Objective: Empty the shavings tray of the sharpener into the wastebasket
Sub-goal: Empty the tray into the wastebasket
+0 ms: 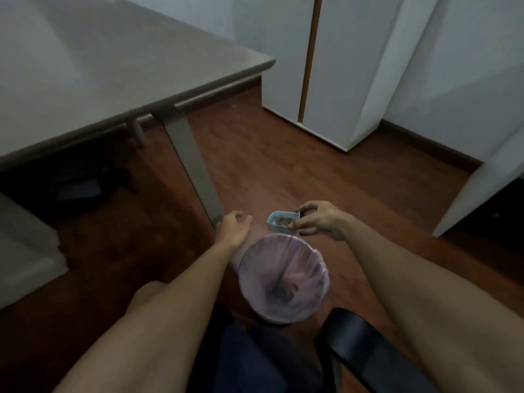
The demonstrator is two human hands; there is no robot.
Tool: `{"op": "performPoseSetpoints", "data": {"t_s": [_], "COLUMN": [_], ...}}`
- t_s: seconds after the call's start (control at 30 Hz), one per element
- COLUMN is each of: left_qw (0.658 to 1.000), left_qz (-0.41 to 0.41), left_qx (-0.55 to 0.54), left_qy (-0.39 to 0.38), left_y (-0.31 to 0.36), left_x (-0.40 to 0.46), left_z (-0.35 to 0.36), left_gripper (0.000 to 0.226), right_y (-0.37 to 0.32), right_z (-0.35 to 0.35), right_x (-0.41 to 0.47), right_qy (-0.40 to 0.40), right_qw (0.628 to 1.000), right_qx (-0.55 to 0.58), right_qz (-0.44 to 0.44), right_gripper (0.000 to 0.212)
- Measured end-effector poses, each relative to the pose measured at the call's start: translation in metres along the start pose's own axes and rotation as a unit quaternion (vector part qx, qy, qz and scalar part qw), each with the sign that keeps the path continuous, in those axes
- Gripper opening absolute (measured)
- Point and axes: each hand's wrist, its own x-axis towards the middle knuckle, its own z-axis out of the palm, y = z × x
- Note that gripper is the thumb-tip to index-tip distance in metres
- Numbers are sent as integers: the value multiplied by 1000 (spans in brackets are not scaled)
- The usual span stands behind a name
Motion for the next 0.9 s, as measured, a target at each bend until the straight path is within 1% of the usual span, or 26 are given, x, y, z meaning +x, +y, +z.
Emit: {"op": "performPoseSetpoints", "data": {"t_s": [0.07,0.13,0.23,0.3,0.4,0.47,0.53,0.57,0.63,0.73,0.8,0.9], "left_qw": [999,997,993,990,983,982,983,984,986,987,987,988], "left_qz": [-27,-41,-75,-114,-156,-166,-156,-146,-129,-122,-125,-120], "left_qx": [22,54,86,88,92,93,100,104,108,108,95,90], "left_qy": [-21,-26,-14,-10,-5,-5,-5,-5,0,7,14,23], "left_y": [-18,-37,-65,-84,-110,-124,-137,-142,-152,-159,-159,-160], "left_x": [9,15,18,19,22,24,25,24,25,24,23,21], "left_z": [22,43,70,82,97,102,105,106,109,111,113,115], "left_gripper": [42,47,60,66,70,69,64,63,63,70,73,76], "right_y": [29,56,93,112,135,148,158,163,169,173,176,179], "right_z": [-4,-7,-6,-3,7,17,26,30,39,50,54,58], "right_x": [17,33,54,64,76,83,88,90,94,100,105,111], "right_qy": [-4,-9,-15,-24,-37,-47,-60,-66,-70,-75,-58,-18], "right_qw": [1000,999,996,992,984,974,958,948,925,885,866,855], "right_qx": [-12,-30,-72,-96,-149,-200,-270,-305,-371,-459,-497,-518], "right_qz": [21,33,59,77,93,92,77,64,34,-1,-9,-12], "right_gripper": [43,38,37,36,37,45,53,54,51,47,47,51]}}
